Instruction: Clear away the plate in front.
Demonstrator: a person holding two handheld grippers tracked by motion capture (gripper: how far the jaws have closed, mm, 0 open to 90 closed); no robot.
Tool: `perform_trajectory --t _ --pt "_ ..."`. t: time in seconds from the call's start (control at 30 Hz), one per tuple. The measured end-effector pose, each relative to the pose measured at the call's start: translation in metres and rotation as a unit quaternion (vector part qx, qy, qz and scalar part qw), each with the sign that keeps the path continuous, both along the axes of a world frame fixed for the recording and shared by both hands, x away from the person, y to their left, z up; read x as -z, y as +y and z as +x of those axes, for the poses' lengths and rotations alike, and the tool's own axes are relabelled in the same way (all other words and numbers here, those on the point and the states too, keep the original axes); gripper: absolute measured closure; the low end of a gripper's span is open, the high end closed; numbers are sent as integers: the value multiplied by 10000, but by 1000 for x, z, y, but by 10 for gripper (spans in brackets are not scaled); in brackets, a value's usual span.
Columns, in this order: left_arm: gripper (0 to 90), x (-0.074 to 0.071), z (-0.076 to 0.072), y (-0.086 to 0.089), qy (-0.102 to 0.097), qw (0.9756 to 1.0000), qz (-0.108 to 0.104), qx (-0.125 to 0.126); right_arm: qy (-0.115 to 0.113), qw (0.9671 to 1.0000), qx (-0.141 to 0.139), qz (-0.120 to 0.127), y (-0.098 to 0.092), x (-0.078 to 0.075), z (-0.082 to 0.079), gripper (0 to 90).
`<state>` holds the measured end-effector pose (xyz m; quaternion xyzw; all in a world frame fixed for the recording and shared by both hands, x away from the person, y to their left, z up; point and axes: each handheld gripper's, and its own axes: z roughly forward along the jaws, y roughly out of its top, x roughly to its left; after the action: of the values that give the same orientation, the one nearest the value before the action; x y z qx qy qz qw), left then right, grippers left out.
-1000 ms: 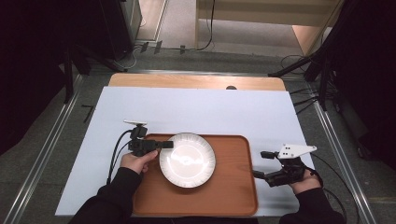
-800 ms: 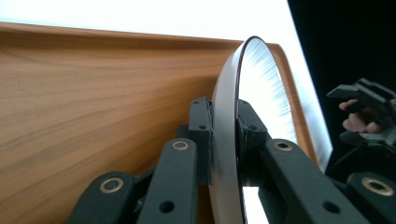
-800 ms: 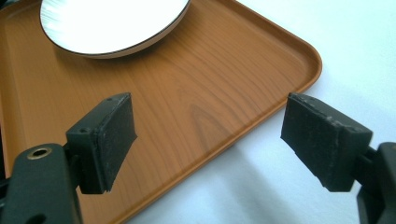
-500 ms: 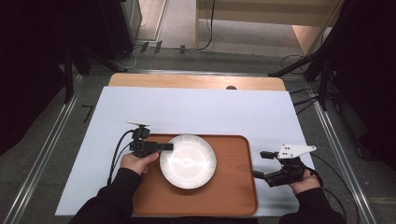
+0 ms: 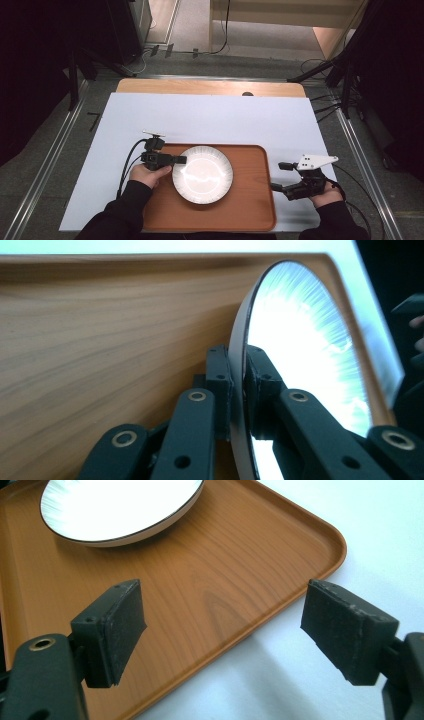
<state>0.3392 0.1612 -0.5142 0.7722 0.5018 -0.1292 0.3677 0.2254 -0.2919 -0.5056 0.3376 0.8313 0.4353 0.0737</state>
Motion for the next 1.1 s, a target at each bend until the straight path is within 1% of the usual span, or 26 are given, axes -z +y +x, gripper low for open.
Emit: perform_trajectory --t 0.03,0.1,0.17,0.23,0.27,0.3,0.47,0.6,0.63,0.67,0.73,0.83,0.87,0.9,0.93,0.97,1.0,1.03,1.07,1.1 --pt "814 -1 -1 -1 -35 10000 67 15 2 10000 -2 -9 0 0 0 185" --pt "813 -1 0 -2 -48 10000 77 39 -1 10000 -7 -16 0 0 0 185" --pt "809 -1 -1 -3 -101 9997 195 83 3 10000 -1 -8 0 0 0 185" --pt "798 -2 -1 -5 -155 9991 358 144 1 10000 -4 -16 0 0 0 185" --pt "790 -2 -1 -5 -155 9991 358 144 1 10000 -4 -16 0 0 0 185" --pt "784 -2 -2 -6 -220 9984 472 213 -1 10000 -6 -15 0 0 0 185" --pt "771 -4 -3 -8 -367 9970 599 319 3 10000 -5 -16 0 0 0 185" --pt "733 -7 -4 -9 -398 9965 630 379 14 10000 -3 -17 0 0 0 185" --pt "730 -8 -4 -9 -409 9960 693 398 21 10000 -8 -17 0 0 0 185" --pt "724 -9 -5 -10 -422 9958 704 404 23 10000 -8 -19 0 0 0 185" --pt "705 -11 -6 -11 -464 9946 793 479 51 10000 -9 -14 0 0 0 185" --pt "657 -14 -7 -12 -498 9940 826 523 47 10000 1 -8 0 0 0 185" --pt "643 -15 -7 -12 -514 9934 861 563 47 10000 -6 -14 0 0 0 185" --pt "628 -17 -8 -13 -566 9929 875 574 47 10000 0 -7 0 0 0 185" --pt "600 -19 -9 -12 -593 9927 845 620 50 10000 -6 -13 0 0 0 185" --pt "552 -19 -9 -12 -593 9927 845 620 50 10000 -6 -13 0 0 0 185" --pt "511 -22 -10 -11 -680 9929 716 661 49 10000 -5 -15 0 0 0 185" --pt "484 -24 -11 -10 -721 9926 699 687 39 10000 3 -6 0 1 0 185" --pt "468 -24 -11 -10 -721 9926 699 687 39 10000 3 -6 0 1 0 185" --pt "455 -25 -13 -10 -773 9915 748 727 43 10000 -2 -21 0 1 0 185"
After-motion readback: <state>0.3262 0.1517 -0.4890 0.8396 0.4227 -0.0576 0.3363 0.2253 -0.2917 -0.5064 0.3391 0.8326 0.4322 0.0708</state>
